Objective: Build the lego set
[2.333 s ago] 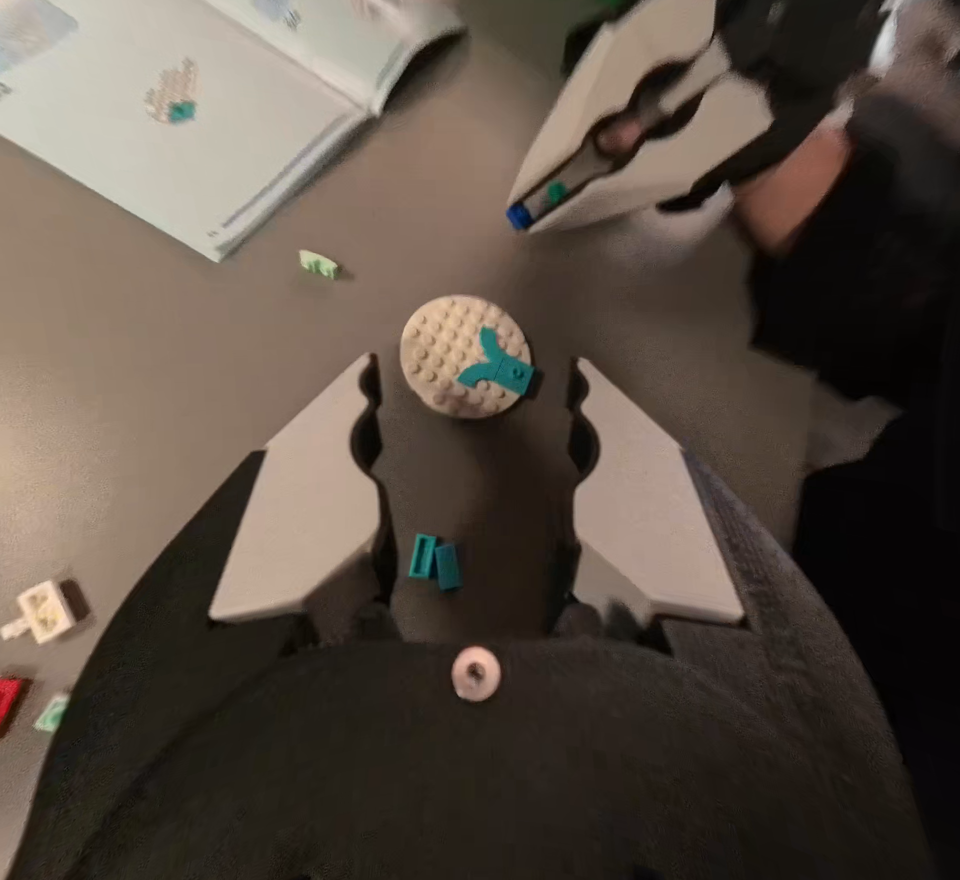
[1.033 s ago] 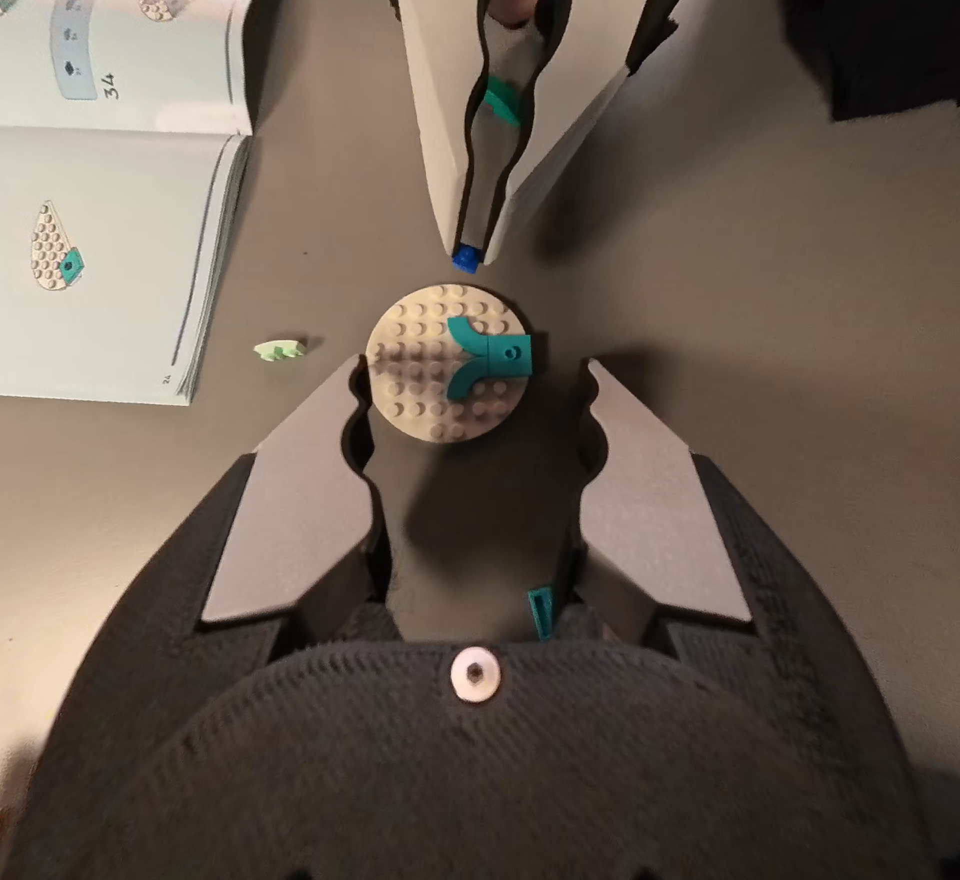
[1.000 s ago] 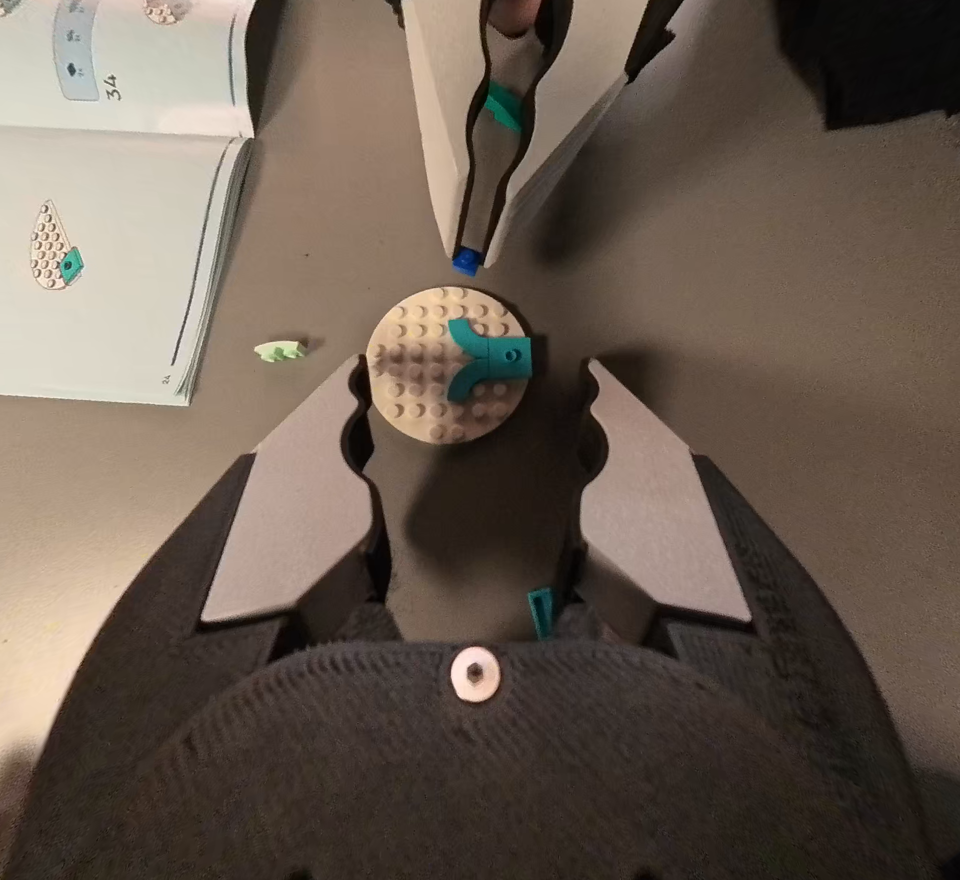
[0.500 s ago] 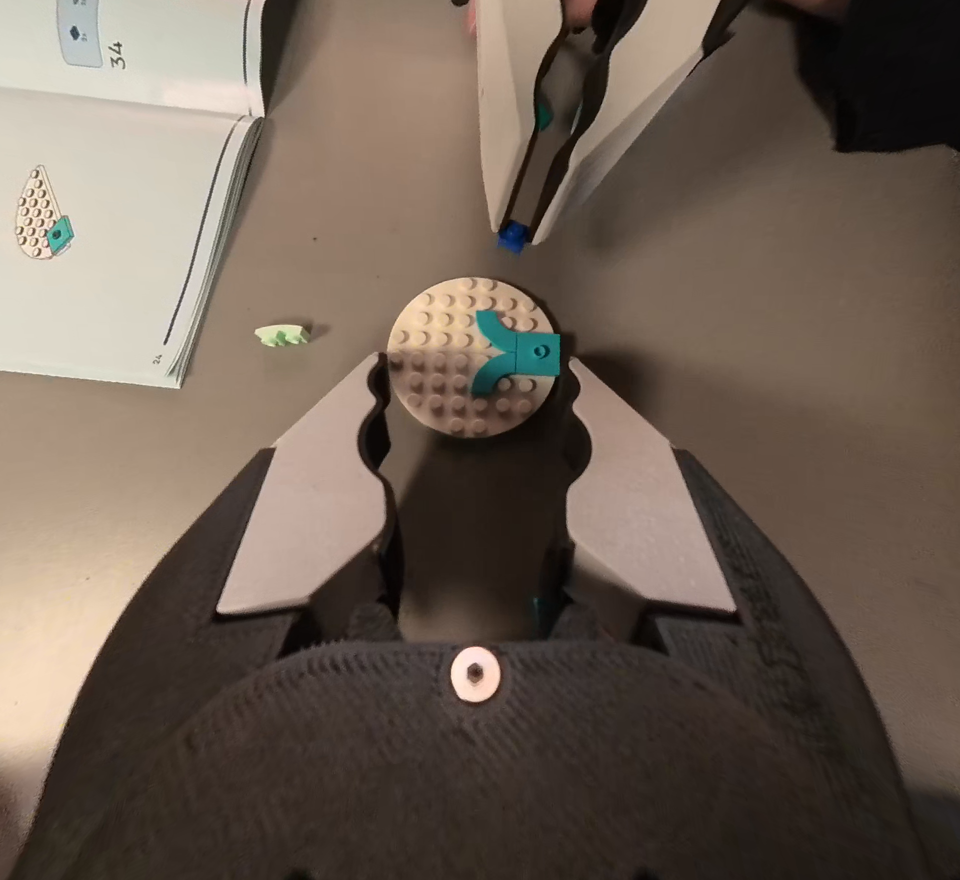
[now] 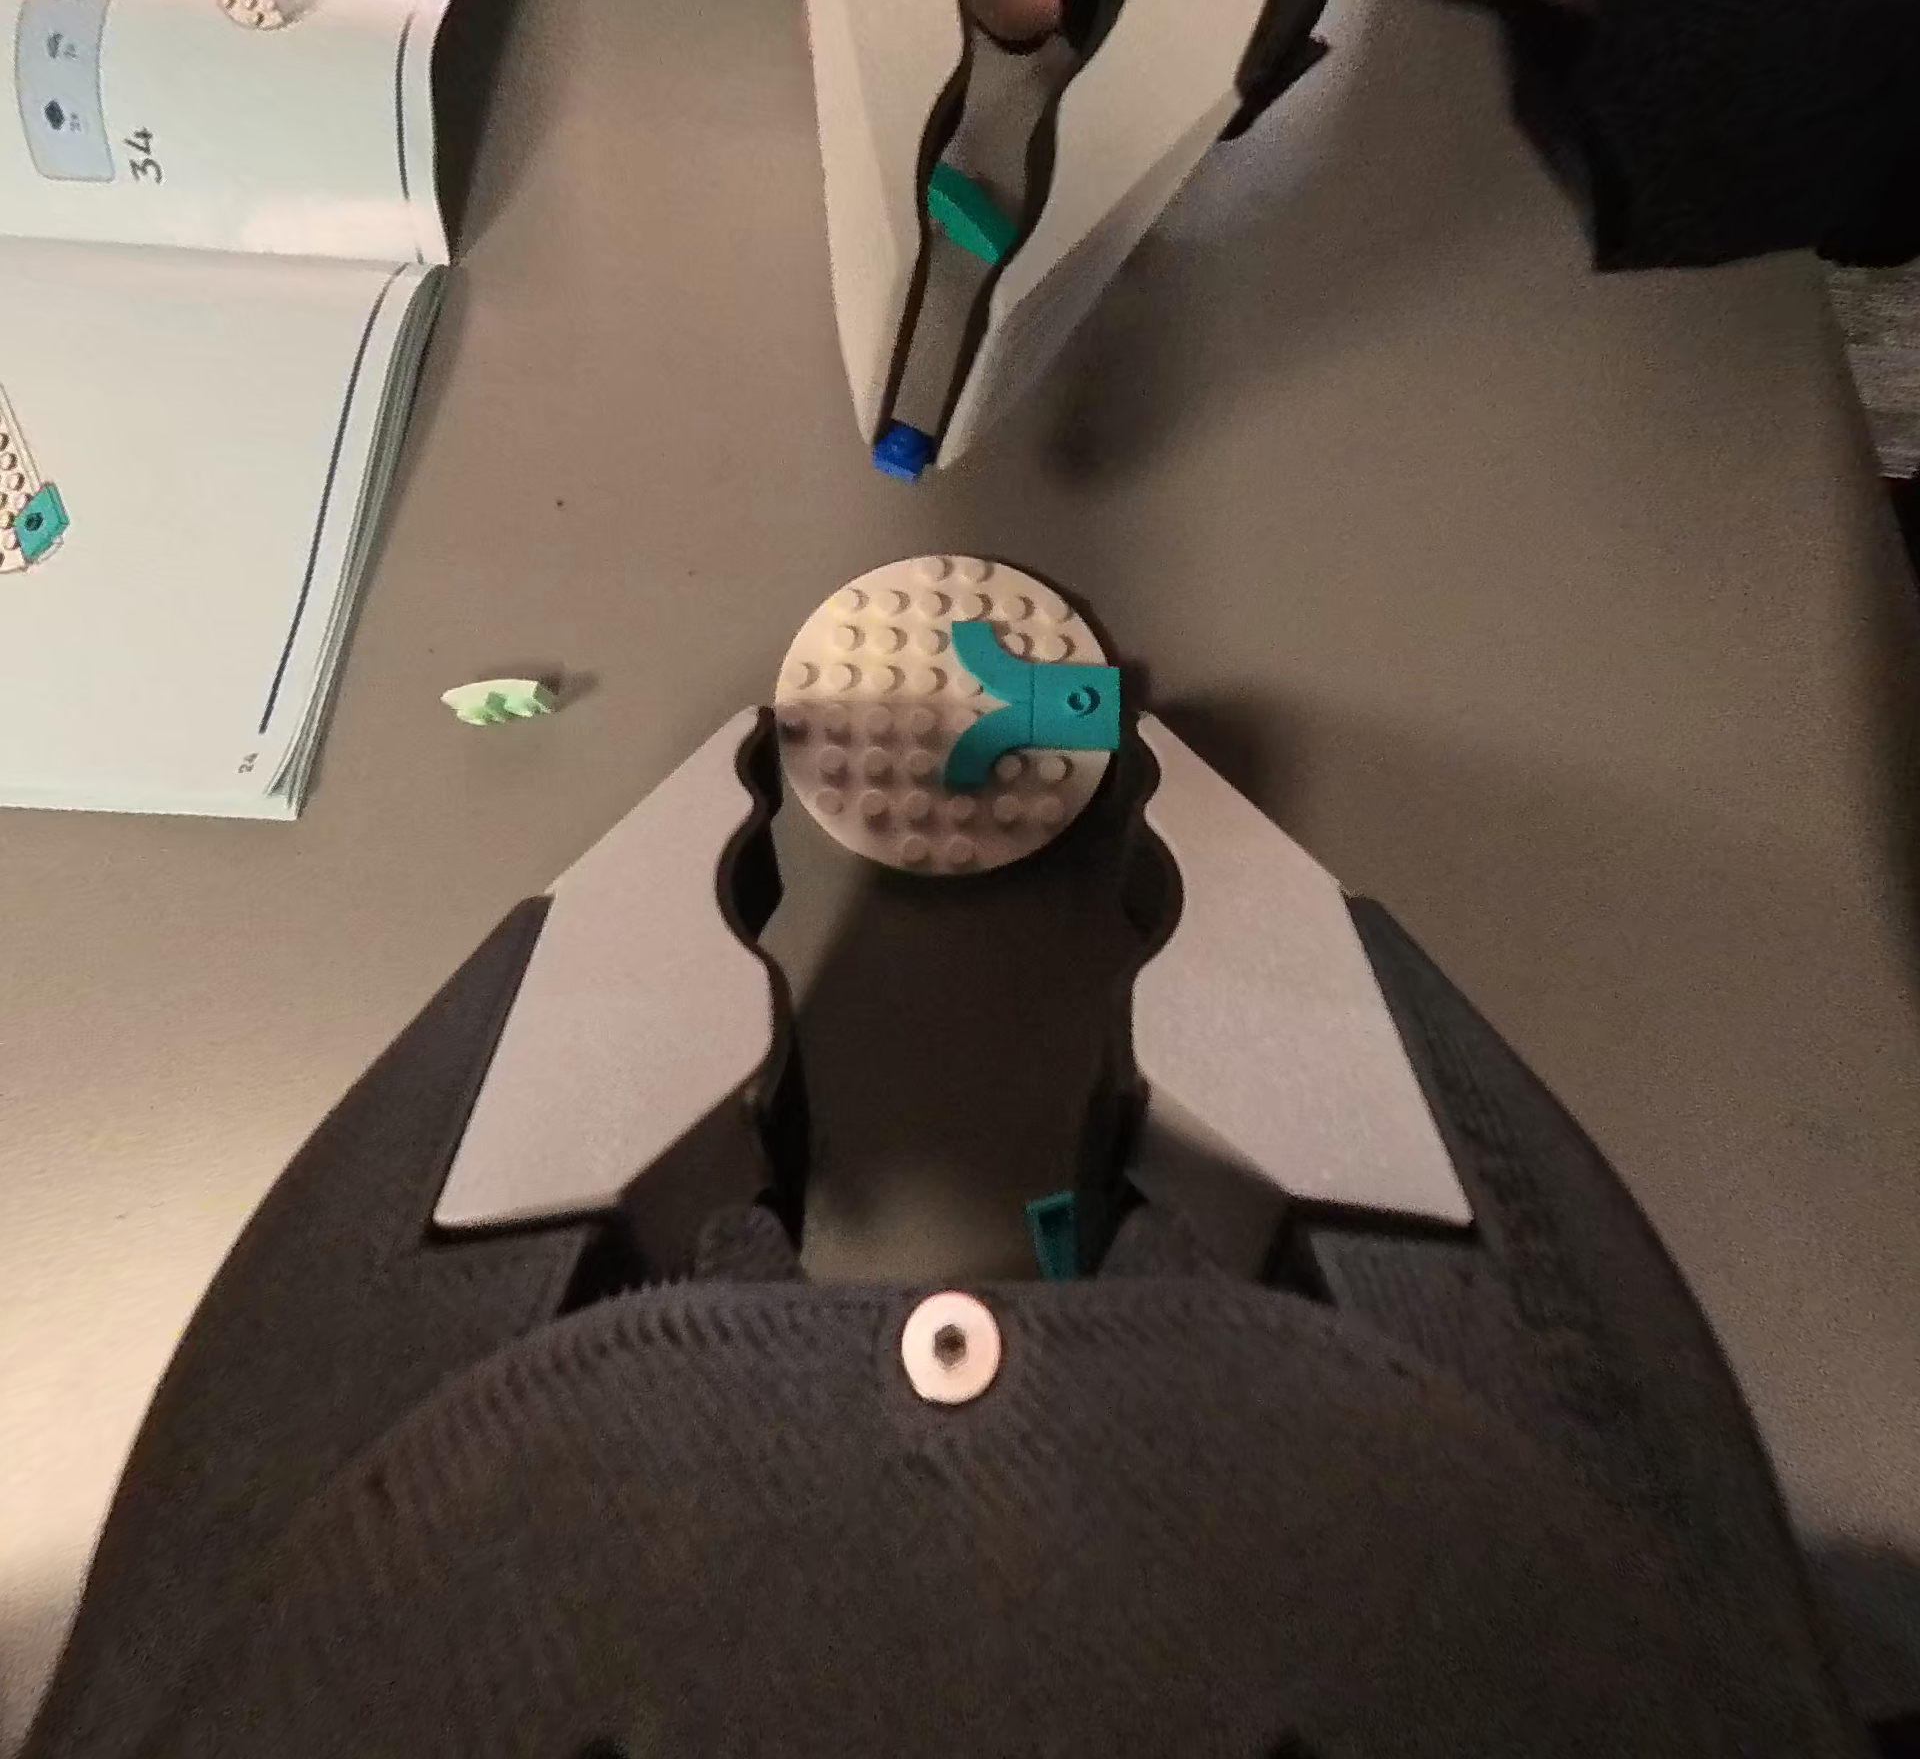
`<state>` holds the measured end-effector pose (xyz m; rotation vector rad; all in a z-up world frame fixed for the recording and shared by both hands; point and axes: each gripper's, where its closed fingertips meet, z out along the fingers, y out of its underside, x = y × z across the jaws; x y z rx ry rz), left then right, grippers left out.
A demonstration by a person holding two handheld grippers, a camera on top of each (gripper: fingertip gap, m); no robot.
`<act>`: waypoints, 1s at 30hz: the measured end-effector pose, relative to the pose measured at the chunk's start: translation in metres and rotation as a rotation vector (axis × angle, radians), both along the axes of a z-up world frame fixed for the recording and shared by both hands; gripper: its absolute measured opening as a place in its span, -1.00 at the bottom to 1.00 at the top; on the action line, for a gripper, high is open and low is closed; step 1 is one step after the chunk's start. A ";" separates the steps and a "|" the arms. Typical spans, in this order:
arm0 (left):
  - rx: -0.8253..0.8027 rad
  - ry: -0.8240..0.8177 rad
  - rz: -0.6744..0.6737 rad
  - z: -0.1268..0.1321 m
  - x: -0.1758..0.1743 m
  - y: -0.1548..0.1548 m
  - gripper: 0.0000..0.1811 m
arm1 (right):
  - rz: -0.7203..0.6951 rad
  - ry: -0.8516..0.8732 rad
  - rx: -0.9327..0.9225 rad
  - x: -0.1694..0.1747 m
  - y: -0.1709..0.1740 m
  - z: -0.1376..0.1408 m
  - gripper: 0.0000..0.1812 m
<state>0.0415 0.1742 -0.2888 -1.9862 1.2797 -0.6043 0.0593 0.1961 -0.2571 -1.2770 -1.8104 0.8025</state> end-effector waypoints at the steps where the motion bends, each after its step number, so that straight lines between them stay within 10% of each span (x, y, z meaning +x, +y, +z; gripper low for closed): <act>1: 0.000 0.000 -0.005 0.000 0.001 -0.001 -0.29 | -0.002 -0.003 -0.001 0.000 0.000 -0.001 -0.93; 22: 0.014 -0.008 -0.042 0.002 0.002 -0.009 -0.24 | -0.080 -0.123 -0.066 0.003 0.011 -0.021 -0.93; 30: 0.103 -0.113 0.310 0.072 -0.074 -0.002 -0.29 | -0.170 -0.183 -0.122 0.009 0.023 -0.028 -0.93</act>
